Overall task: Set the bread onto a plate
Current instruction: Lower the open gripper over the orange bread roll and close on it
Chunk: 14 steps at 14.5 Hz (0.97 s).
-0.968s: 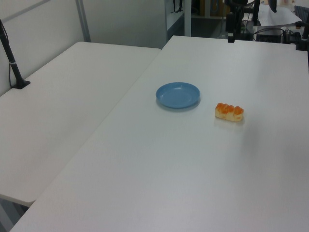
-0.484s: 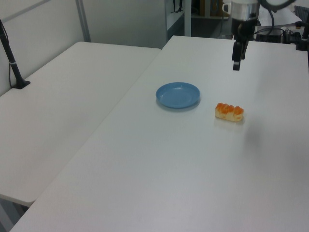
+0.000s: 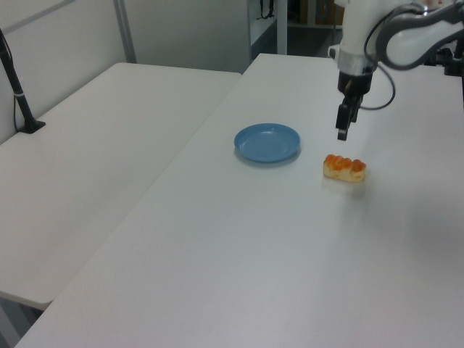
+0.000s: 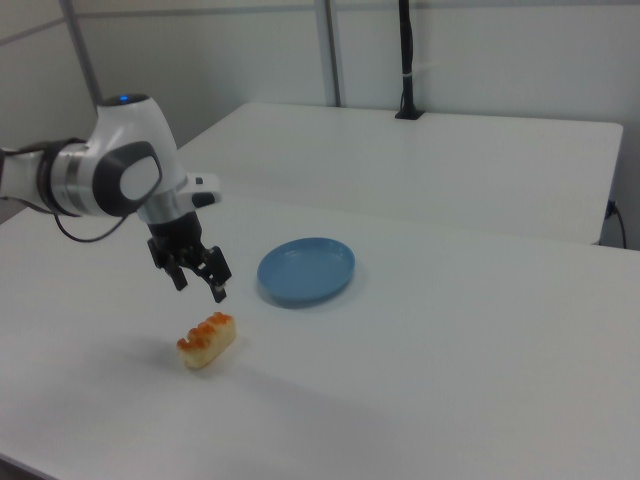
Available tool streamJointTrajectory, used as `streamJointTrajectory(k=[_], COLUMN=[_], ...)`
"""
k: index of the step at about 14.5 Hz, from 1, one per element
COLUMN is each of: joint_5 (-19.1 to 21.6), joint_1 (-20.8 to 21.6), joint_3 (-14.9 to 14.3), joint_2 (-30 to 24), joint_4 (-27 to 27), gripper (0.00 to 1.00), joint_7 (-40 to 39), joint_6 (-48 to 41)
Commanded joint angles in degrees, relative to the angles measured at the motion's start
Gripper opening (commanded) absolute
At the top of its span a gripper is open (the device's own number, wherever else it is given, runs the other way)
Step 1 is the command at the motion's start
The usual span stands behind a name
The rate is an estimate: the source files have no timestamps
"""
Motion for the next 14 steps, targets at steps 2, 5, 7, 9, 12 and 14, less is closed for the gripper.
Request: streamJointTrajectory(k=[2, 5, 7, 9, 12, 14], joint_5=[-5.39, -6.10, -6.19, -6.45, -7.06, -9.07], joint_1=[0.50, 0.50, 0.59, 0.67, 0.59, 0.59], joint_3=[0.11, 0.11, 0.20, 0.20, 1.51, 2.65], joint_2=[5.08, 5.53, 5.53, 5.53, 5.53, 5.79], joint_4=[-1.12, -1.56, -2.26, -2.61, -3.84, -4.63], gripper=[0.98, 0.98, 0.98, 0.98, 0.98, 0.98], joint_7=[5.59, 5.94, 5.94, 6.03, 6.38, 9.18], joint_6=[5.54, 5.54, 5.54, 5.54, 5.63, 5.89])
